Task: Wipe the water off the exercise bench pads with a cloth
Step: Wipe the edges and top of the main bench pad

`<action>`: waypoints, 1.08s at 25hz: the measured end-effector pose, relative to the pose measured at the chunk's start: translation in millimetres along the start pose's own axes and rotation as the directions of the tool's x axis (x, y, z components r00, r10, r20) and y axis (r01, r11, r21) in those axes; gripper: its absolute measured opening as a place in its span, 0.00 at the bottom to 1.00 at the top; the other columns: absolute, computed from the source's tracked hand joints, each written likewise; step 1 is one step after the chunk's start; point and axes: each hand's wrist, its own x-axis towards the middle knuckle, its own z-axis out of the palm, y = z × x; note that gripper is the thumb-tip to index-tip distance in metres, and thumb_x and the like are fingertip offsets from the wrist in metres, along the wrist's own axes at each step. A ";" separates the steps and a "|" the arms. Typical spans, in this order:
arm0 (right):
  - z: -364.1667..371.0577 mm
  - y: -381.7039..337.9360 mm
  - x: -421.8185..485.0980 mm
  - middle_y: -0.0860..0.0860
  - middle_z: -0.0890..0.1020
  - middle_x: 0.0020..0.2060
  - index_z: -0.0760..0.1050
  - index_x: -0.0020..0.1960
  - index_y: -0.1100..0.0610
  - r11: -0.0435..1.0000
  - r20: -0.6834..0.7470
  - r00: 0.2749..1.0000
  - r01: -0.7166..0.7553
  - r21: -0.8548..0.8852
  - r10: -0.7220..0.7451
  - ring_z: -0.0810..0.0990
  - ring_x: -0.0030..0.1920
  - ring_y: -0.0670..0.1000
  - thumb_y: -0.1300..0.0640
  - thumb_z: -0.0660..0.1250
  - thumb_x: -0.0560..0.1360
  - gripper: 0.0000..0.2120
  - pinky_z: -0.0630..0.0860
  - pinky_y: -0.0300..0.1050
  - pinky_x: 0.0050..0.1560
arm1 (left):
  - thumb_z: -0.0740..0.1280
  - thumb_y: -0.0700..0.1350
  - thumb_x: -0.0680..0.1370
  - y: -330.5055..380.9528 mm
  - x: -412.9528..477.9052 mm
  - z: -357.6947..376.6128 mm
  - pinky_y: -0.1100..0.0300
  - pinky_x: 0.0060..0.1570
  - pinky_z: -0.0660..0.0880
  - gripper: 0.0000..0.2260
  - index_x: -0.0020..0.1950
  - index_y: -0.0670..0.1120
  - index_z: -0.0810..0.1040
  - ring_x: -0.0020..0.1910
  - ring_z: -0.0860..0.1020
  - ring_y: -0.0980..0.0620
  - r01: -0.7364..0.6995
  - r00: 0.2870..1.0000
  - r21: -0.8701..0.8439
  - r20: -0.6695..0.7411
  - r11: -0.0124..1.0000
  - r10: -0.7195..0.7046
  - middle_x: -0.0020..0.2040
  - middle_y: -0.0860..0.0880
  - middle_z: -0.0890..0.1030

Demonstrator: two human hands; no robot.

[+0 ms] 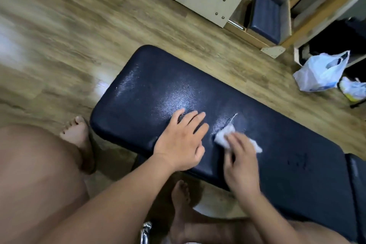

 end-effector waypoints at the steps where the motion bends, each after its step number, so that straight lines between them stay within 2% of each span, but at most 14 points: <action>1: 0.1 -5.2 -32.9 0.56 0.76 0.64 0.78 0.61 0.61 0.998 0.044 0.997 0.062 0.016 -0.062 0.71 0.67 0.57 0.61 0.61 0.74 0.17 0.61 0.45 0.70 | 0.58 0.51 0.73 -0.4 -0.6 0.2 0.44 0.71 0.59 0.20 0.61 0.46 0.77 0.68 0.73 0.45 -0.011 0.999 -0.032 -0.030 0.999 0.010 0.69 0.45 0.75; 3: -3.0 -6.3 -57.1 0.56 0.71 0.70 0.75 0.66 0.60 0.982 0.097 0.978 0.187 0.002 -0.186 0.63 0.73 0.53 0.62 0.59 0.75 0.20 0.58 0.53 0.71 | 0.60 0.50 0.75 -0.4 -2.6 0.3 0.44 0.72 0.58 0.17 0.60 0.47 0.77 0.67 0.73 0.46 -0.034 0.996 -0.091 -0.089 0.995 0.026 0.68 0.46 0.76; 4: -3.4 -3.3 -47.9 0.56 0.70 0.70 0.74 0.66 0.60 0.971 0.110 0.966 0.237 -0.017 -0.233 0.62 0.74 0.52 0.65 0.58 0.74 0.22 0.58 0.53 0.71 | 0.59 0.49 0.75 -2.3 -4.2 -3.2 0.44 0.72 0.57 0.17 0.60 0.47 0.77 0.67 0.74 0.47 -0.031 0.995 -0.122 -0.101 0.992 0.018 0.67 0.47 0.77; 5: -2.5 0.2 -25.9 0.57 0.71 0.69 0.75 0.66 0.60 0.958 0.111 0.954 0.283 -0.035 -0.278 0.64 0.72 0.52 0.68 0.57 0.73 0.23 0.58 0.50 0.72 | 0.59 0.49 0.75 -6.7 -5.9 -7.6 0.43 0.73 0.56 0.17 0.60 0.47 0.78 0.68 0.73 0.47 -0.012 0.995 -0.142 -0.104 0.990 -0.003 0.66 0.48 0.77; 7: 1.2 -0.2 36.4 0.59 0.75 0.66 0.76 0.64 0.61 0.956 0.087 0.956 0.285 -0.075 -0.278 0.69 0.69 0.55 0.73 0.56 0.72 0.24 0.58 0.44 0.73 | 0.58 0.50 0.76 -20.2 -14.9 -21.5 0.42 0.74 0.51 0.18 0.63 0.47 0.76 0.72 0.67 0.47 0.016 0.999 -0.084 -0.027 0.996 -0.018 0.70 0.48 0.73; 10: 18.7 -10.2 133.7 0.56 0.80 0.61 0.79 0.59 0.55 0.966 0.072 0.980 0.194 -0.173 -0.184 0.75 0.63 0.63 0.74 0.58 0.72 0.23 0.67 0.48 0.63 | 0.59 0.52 0.79 -54.3 -53.6 -42.4 0.39 0.76 0.44 0.22 0.73 0.49 0.67 0.79 0.52 0.42 0.083 0.985 0.085 0.146 0.993 -0.094 0.79 0.45 0.59; 12: 27.7 -23.4 168.4 0.52 0.79 0.59 0.77 0.58 0.48 0.970 0.046 0.997 0.071 -0.230 -0.062 0.72 0.61 0.63 0.68 0.56 0.73 0.22 0.68 0.52 0.58 | 0.58 0.55 0.79 -76.4 -85.8 -47.7 0.36 0.76 0.44 0.25 0.76 0.51 0.62 0.79 0.50 0.39 0.178 0.969 0.127 0.148 0.976 -0.196 0.80 0.44 0.56; 14: 27.6 -39.4 159.3 0.49 0.76 0.63 0.76 0.60 0.45 0.964 -0.007 0.990 -0.139 -0.229 0.141 0.68 0.63 0.61 0.62 0.57 0.77 0.18 0.65 0.56 0.60 | 0.57 0.57 0.78 -82.1 -105.7 -55.0 0.34 0.74 0.46 0.28 0.78 0.54 0.60 0.79 0.52 0.38 0.229 0.956 0.107 0.162 0.967 -0.245 0.81 0.45 0.56; 15: 26.2 -44.8 141.6 0.49 0.76 0.63 0.77 0.59 0.46 0.966 -0.029 0.986 -0.168 -0.197 0.166 0.69 0.62 0.61 0.60 0.58 0.78 0.16 0.66 0.56 0.60 | 0.56 0.58 0.79 -81.0 -107.7 -55.7 0.34 0.74 0.45 0.28 0.79 0.54 0.58 0.79 0.50 0.38 0.236 0.948 0.094 0.197 0.967 -0.250 0.81 0.46 0.53; 17: 21.3 -53.6 84.0 0.50 0.80 0.58 0.80 0.56 0.48 0.995 -0.053 0.999 -0.012 -0.100 0.007 0.74 0.55 0.62 0.60 0.60 0.78 0.14 0.71 0.54 0.56 | 0.54 0.59 0.81 -78.4 -101.1 -55.3 0.33 0.74 0.42 0.27 0.79 0.55 0.54 0.79 0.45 0.38 0.249 0.942 0.072 0.213 0.966 -0.259 0.82 0.47 0.48; 19: 16.0 -62.6 13.9 0.50 0.81 0.57 0.81 0.55 0.50 0.973 0.012 0.974 0.226 -0.056 -0.226 0.76 0.52 0.58 0.63 0.62 0.76 0.14 0.73 0.51 0.54 | 0.55 0.59 0.81 -76.7 -91.7 -63.9 0.32 0.74 0.45 0.25 0.77 0.54 0.57 0.78 0.47 0.37 0.263 0.938 0.065 0.216 0.963 -0.271 0.81 0.47 0.51; 20: 15.6 -65.9 -17.6 0.51 0.81 0.57 0.81 0.56 0.51 0.955 0.056 0.954 0.296 -0.034 -0.294 0.75 0.52 0.56 0.64 0.64 0.74 0.15 0.72 0.49 0.55 | 0.56 0.59 0.81 -76.7 -91.4 -64.9 0.32 0.73 0.47 0.25 0.77 0.53 0.58 0.78 0.48 0.37 0.255 0.941 0.068 0.213 0.965 -0.263 0.81 0.46 0.51; 23: 19.0 -74.1 -27.1 0.52 0.79 0.56 0.81 0.56 0.52 0.929 0.059 0.927 0.369 0.032 -0.370 0.72 0.52 0.53 0.65 0.66 0.72 0.16 0.66 0.37 0.54 | 0.55 0.58 0.81 -82.0 -98.5 -61.2 0.33 0.74 0.45 0.27 0.79 0.54 0.52 0.79 0.45 0.37 0.215 0.941 0.099 0.246 0.972 -0.233 0.81 0.46 0.47; 27: 45.7 -87.6 102.1 0.59 0.77 0.53 0.82 0.55 0.57 0.953 -0.012 0.953 0.301 -0.025 -0.301 0.75 0.52 0.59 0.65 0.65 0.75 0.12 0.60 0.31 0.53 | 0.55 0.58 0.82 -86.2 -103.2 -56.3 0.32 0.74 0.42 0.30 0.80 0.54 0.47 0.79 0.42 0.37 0.173 0.955 0.100 0.225 0.980 -0.192 0.82 0.46 0.43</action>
